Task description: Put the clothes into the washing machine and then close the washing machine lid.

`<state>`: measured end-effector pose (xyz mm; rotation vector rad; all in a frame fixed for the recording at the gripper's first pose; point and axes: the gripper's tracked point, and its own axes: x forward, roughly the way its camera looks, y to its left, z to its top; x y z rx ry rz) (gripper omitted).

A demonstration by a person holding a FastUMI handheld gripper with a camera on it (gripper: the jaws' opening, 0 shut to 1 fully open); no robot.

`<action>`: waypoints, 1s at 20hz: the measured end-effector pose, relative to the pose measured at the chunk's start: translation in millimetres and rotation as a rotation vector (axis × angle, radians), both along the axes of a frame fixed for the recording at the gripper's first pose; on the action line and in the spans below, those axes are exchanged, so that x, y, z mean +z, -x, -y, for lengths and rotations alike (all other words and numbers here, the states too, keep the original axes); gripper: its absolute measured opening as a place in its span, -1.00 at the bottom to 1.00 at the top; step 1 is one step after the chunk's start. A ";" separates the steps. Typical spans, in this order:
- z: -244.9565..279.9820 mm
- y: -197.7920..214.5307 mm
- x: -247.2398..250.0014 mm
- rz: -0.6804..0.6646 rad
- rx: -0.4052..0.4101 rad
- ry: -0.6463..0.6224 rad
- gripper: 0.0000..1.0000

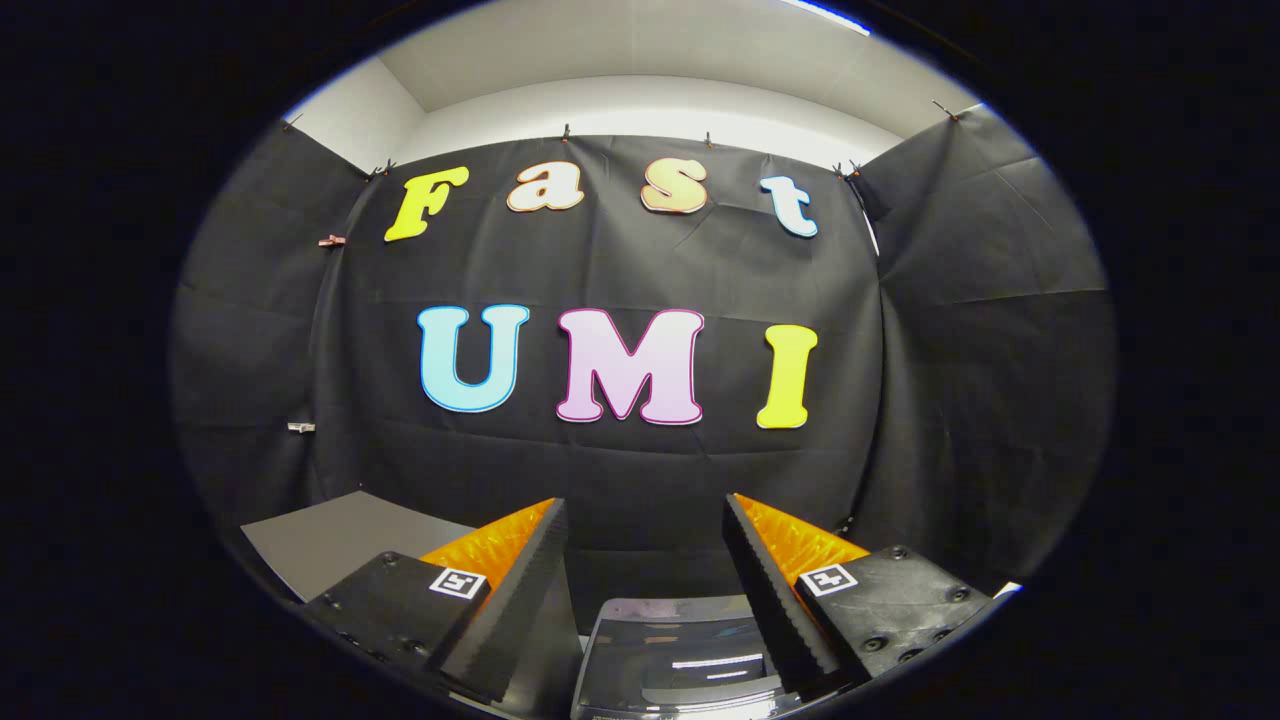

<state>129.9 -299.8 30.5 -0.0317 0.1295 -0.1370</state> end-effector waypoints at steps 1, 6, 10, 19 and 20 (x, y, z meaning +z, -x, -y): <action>0.8 -1.4 -0.1 -0.001 0.001 -0.001 0.96; 7.4 -6.5 3.9 0.002 0.007 -0.003 0.96; 11.8 -9.2 -2.7 -0.011 0.008 -0.013 0.96; 10.3 -12.7 2.0 -0.001 0.023 -0.014 0.96; 7.0 -11.5 1.0 -0.002 0.030 -0.021 0.96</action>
